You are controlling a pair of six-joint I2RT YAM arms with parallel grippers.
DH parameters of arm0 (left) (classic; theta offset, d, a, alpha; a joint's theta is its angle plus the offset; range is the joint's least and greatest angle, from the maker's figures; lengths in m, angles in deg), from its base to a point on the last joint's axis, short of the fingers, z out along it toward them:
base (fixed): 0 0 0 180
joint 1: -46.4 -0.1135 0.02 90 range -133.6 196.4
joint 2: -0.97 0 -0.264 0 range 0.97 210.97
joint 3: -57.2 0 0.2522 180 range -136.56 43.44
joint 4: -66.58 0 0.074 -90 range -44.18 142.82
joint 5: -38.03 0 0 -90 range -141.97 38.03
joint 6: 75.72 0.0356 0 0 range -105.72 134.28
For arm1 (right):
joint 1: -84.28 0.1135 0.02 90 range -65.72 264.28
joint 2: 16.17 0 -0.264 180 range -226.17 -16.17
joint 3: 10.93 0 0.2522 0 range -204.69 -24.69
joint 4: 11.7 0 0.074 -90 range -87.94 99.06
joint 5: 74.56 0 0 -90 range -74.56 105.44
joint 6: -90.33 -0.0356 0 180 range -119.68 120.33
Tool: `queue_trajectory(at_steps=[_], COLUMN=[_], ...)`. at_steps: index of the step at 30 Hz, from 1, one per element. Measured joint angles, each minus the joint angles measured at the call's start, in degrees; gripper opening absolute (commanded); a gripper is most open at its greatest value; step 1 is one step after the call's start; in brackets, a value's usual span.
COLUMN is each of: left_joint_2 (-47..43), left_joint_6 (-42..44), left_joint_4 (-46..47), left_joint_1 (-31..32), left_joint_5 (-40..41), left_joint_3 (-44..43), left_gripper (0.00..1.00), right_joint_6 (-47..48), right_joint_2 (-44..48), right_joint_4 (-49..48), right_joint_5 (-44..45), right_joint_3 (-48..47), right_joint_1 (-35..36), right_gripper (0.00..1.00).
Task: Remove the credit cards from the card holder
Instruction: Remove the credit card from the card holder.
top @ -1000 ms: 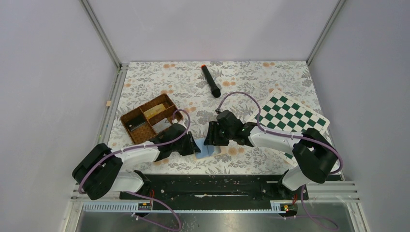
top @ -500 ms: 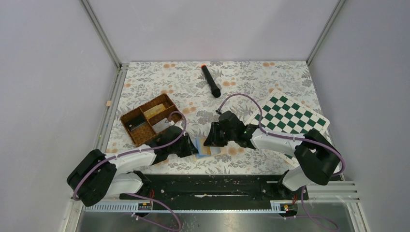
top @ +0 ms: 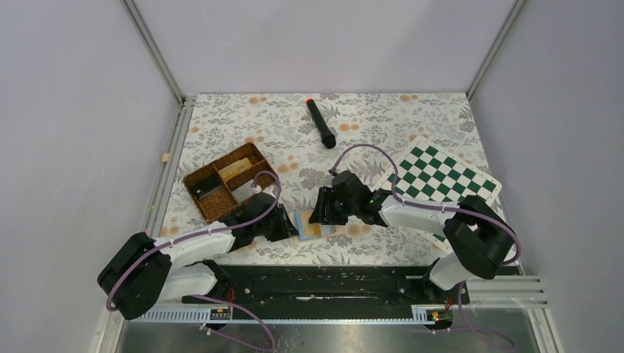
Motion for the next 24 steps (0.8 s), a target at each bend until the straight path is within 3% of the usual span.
queue_trajectory(at_steps=[6, 10, 24], left_joint_2=[-8.66, -14.53, -3.74], left_joint_6=[-0.17, -0.42, 0.48], left_joint_4=[-9.44, -10.73, -5.33], left_joint_1=[0.00, 0.00, 0.00], left_joint_5=[4.66, 5.57, 2.54], left_joint_3=[-0.87, -1.44, -1.60], left_gripper=[0.28, 0.28, 0.24], right_joint_6=[0.98, 1.40, 1.81], right_joint_2=[-2.49, -3.26, -7.32], right_joint_4=[0.68, 0.63, -3.02], right_joint_5=[0.48, 0.50, -1.14], right_joint_3=[-0.98, -1.01, -1.01], right_joint_1=[0.00, 0.00, -2.95], right_gripper=[0.51, 0.50, 0.46])
